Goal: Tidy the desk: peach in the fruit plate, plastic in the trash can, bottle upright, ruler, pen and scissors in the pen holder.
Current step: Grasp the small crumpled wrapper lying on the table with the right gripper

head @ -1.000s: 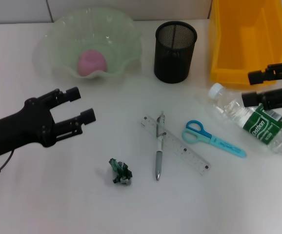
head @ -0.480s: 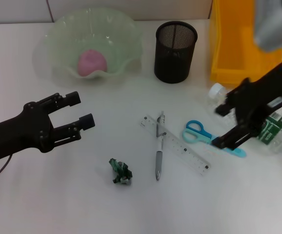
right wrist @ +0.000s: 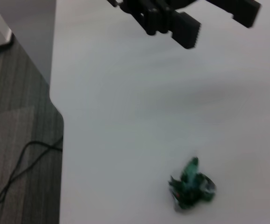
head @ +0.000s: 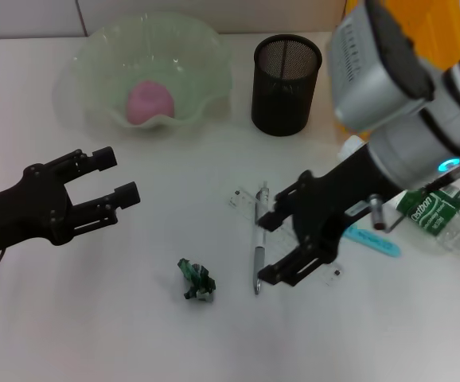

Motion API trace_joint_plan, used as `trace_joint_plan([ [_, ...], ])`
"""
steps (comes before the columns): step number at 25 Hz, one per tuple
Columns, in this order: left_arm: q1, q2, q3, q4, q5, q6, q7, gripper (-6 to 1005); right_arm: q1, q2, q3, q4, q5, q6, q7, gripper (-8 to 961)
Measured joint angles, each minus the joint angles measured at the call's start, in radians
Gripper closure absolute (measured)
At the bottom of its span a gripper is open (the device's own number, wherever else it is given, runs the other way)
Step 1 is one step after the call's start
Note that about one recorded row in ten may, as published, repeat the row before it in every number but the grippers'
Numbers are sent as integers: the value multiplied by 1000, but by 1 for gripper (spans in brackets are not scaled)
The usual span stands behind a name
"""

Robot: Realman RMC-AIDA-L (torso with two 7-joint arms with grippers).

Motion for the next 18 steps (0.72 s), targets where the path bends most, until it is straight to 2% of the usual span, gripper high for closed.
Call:
trace_joint_plan([
  [11, 1, 2, 6, -2, 5, -16, -1, 200, 73, 3, -201, 197, 145, 209, -56, 194],
  [18, -1, -2, 2, -3, 25, -16, -2, 201, 100, 8, -348, 264, 182, 367, -57, 194],
])
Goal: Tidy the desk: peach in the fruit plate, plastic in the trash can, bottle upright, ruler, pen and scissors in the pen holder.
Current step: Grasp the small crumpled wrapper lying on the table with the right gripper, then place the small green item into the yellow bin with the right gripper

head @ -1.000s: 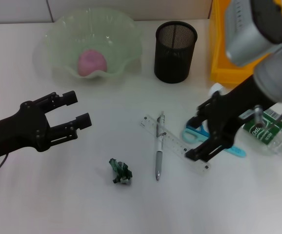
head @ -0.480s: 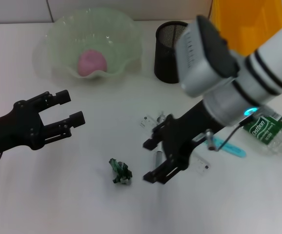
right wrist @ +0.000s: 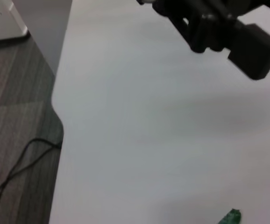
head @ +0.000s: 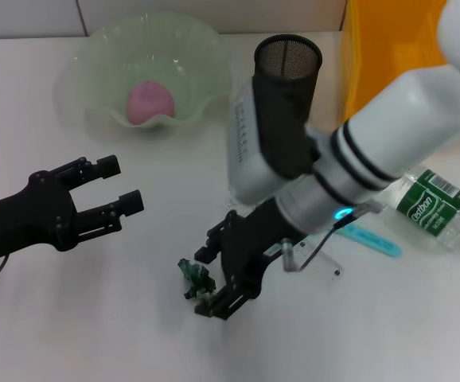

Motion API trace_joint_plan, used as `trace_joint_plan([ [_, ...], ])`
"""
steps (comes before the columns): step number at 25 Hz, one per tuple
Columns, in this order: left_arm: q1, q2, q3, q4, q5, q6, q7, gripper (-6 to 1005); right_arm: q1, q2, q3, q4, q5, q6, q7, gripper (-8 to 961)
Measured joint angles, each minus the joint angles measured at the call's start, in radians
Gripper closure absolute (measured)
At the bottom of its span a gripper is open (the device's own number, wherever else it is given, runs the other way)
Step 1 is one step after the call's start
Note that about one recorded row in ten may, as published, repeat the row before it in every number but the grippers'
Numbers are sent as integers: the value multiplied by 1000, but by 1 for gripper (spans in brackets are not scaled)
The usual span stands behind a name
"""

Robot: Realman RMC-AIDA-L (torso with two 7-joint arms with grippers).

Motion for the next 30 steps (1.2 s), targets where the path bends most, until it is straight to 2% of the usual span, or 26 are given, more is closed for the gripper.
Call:
trace_joint_plan([
  [1, 0, 0, 0, 0, 0, 0, 0, 201, 3, 1, -44, 14, 15, 36, 0, 194],
  [6, 1, -1, -1, 0, 1, 0, 0, 200, 2, 1, -116, 36, 44, 106, 6, 194],
  [11, 0, -2, -1, 0, 1, 0, 0, 200, -7, 0, -144, 40, 46, 146, 8, 194],
  [16, -1, -5, 3, 0, 1, 0, 0, 201, -9, 0, -146, 41, 47, 153, 9, 399],
  [19, 1, -5, 0, 0, 0, 0, 0, 201, -13, 0, -146, 35, 48, 154, 9, 613],
  [25, 5, -3, -3, 0, 0, 1, 1, 201, -40, -1, -138, 0, 49, 151, 10, 799],
  [30, 5, 3, -5, 0, 0, 6, 0, 201, -131, -10, -69, -106, 42, 112, 6, 827],
])
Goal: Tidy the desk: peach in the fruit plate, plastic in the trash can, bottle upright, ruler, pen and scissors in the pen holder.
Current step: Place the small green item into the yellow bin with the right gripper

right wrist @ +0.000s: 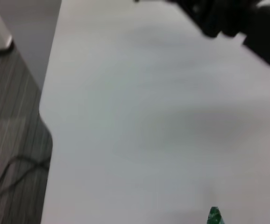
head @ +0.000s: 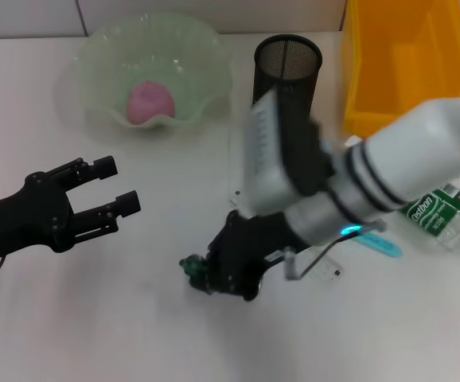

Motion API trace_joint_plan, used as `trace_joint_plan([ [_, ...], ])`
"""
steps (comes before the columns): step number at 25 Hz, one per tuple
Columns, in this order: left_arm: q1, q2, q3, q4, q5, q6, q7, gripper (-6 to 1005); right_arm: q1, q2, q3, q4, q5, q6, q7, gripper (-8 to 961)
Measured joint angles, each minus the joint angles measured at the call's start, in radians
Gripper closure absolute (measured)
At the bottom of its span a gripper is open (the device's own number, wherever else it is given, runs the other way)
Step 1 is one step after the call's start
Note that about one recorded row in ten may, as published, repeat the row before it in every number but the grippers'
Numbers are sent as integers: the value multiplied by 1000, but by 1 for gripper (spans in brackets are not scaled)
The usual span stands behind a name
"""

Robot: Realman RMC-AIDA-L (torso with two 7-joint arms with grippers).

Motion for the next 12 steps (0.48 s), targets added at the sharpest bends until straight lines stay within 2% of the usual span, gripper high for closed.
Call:
trace_joint_plan([
  [1, 0, 0, 0, 0, 0, 2, 0, 201, -51, -1, 75, -54, -13, -46, -5, 833],
  [2, 0, 0, -1, 0, -1, 3, 0, 201, -51, -1, 75, -54, -13, -46, -5, 838],
  [5, 0, 0, -1, 0, -3, 4, 0, 201, -133, -1, 241, -142, -30, -121, -17, 855],
  [6, 0, 1, -1, 1, -3, 5, 0, 200, -189, -1, 365, -192, -32, -155, -32, 860],
  [7, 0, 1, -1, 1, -3, 5, 0, 200, -189, -1, 365, -192, -32, -155, -32, 865],
  [10, 0, 1, -1, 1, -3, 5, 0, 200, -254, -1, 578, -242, -17, -168, -41, 879],
  [11, 0, 2, -2, 1, -3, 3, 0, 200, -280, 0, 713, -244, 36, -162, -57, 878],
  [12, -2, 2, -2, 0, -2, 1, 0, 200, -280, 0, 713, -244, 36, -162, -57, 878],
])
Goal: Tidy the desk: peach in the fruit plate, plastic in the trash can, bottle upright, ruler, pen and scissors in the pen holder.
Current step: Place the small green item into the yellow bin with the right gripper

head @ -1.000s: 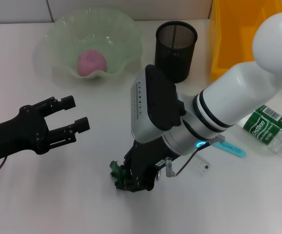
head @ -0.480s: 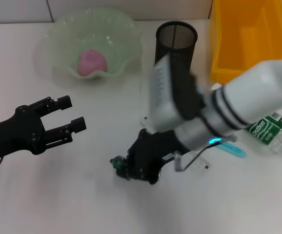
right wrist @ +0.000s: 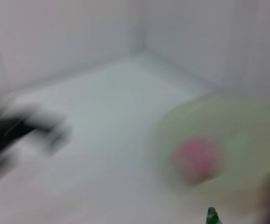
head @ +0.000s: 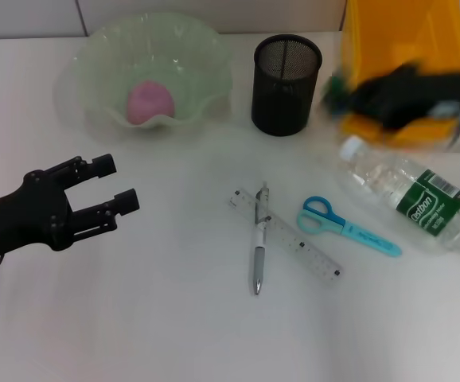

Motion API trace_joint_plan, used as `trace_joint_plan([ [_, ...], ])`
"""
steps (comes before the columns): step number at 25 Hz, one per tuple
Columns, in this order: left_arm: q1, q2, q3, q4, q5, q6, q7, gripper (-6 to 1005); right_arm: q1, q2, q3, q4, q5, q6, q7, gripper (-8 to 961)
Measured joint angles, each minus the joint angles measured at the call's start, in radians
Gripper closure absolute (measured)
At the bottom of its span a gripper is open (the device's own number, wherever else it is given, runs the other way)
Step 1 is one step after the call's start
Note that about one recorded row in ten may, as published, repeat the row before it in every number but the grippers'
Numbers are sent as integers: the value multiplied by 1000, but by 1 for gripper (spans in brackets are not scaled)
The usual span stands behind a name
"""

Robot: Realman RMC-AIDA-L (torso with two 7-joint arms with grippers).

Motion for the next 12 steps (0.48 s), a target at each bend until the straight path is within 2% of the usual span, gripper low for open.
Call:
trace_joint_plan([
  [4, -2, 0, 0, 0, 1, -1, 0, 200, -20, -1, 237, 81, 170, 64, -88, 876],
  [6, -3, -2, 0, 0, 1, -2, 0, 200, -14, -1, 303, 157, 265, 127, -152, 875],
  [9, -4, -3, 0, 0, 1, -2, 0, 200, 22, -3, 328, 263, 335, 205, -246, 873],
  [12, -6, -4, 0, -1, 2, -2, 0, 200, 71, -4, 327, 340, 335, 259, -274, 779],
])
